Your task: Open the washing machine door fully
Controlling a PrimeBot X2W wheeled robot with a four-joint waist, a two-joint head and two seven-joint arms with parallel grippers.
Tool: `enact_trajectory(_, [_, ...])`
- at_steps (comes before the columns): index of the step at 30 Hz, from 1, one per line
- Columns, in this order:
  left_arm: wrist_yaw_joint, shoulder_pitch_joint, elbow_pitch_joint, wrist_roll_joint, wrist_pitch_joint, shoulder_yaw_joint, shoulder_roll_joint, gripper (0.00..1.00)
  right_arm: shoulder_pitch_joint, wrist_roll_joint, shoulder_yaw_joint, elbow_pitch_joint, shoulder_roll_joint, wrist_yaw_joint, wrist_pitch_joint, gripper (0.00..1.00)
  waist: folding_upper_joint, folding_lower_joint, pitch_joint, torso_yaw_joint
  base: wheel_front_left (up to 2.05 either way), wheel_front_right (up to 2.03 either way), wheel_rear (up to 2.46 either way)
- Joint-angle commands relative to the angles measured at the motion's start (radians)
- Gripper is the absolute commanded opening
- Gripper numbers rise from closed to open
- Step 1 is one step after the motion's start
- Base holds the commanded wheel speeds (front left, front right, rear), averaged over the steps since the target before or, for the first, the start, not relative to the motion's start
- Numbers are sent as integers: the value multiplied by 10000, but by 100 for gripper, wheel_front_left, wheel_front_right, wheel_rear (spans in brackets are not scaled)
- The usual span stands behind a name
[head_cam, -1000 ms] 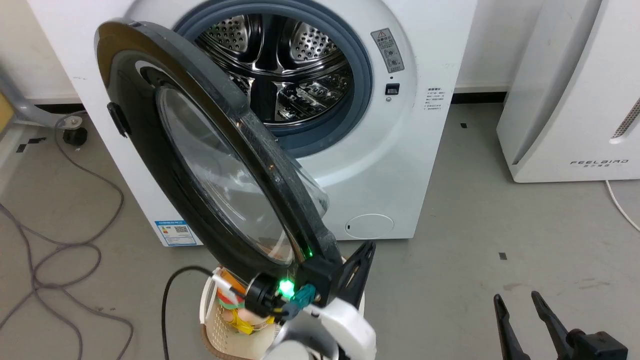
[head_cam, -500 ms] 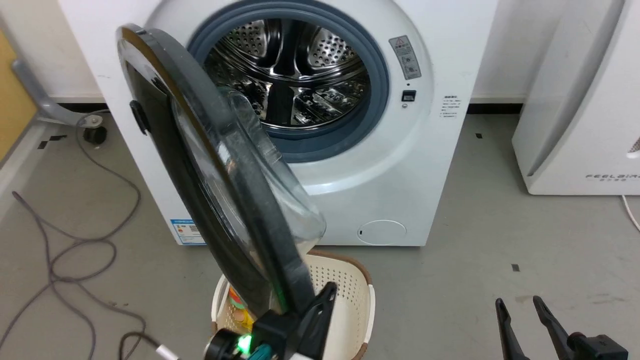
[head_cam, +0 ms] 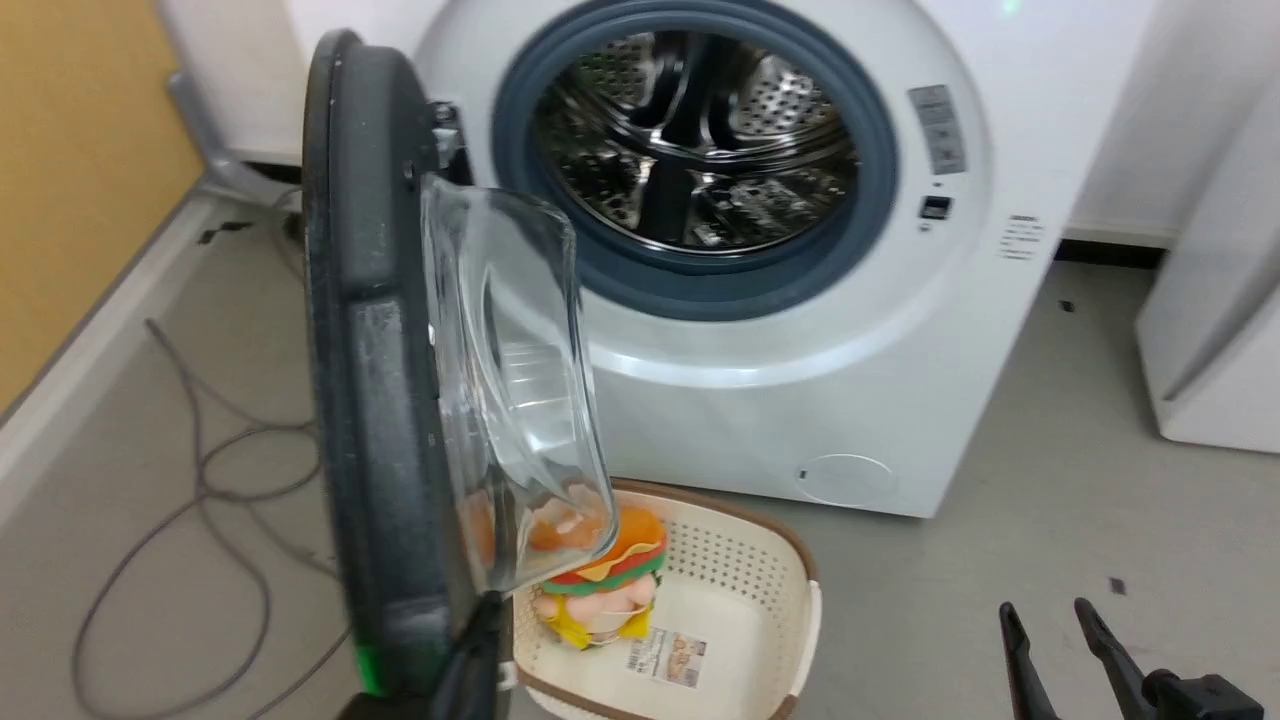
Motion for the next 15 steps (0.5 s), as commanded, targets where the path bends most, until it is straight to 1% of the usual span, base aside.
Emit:
enact_trajectory(1, [239,273,-150,0,-123,352,229,0,95,-54,-36,-58,36,6,6,100,0,0,59,445,0,0,0])
enact_trajectory(4, [530,513,-208,-138,-284,955,477,0,60,-76,-24,-111,36,6,33,100,0,0,103,750,0,0,0])
enact_trajectory(5, [707,644,-106,-406,-497,1632,682,0,39,-84,-19,-148,36,6,60,100,0,0,158,990,0,0,0])
enact_trajectory(8, [706,639,127,-792,-733,2363,909,0,2,-64,-3,-151,36,6,82,100,0,0,209,1170,0,0,0])
enact_trajectory(11, [498,443,596,-1260,-1021,3149,1200,0,-50,-56,8,-142,36,6,101,100,0,0,264,1270,0,0,0])
enact_trajectory(15, [-5,1,1572,-1900,-1373,4020,1558,0,-114,-27,43,-101,36,6,124,100,0,0,321,1269,0,0,0])
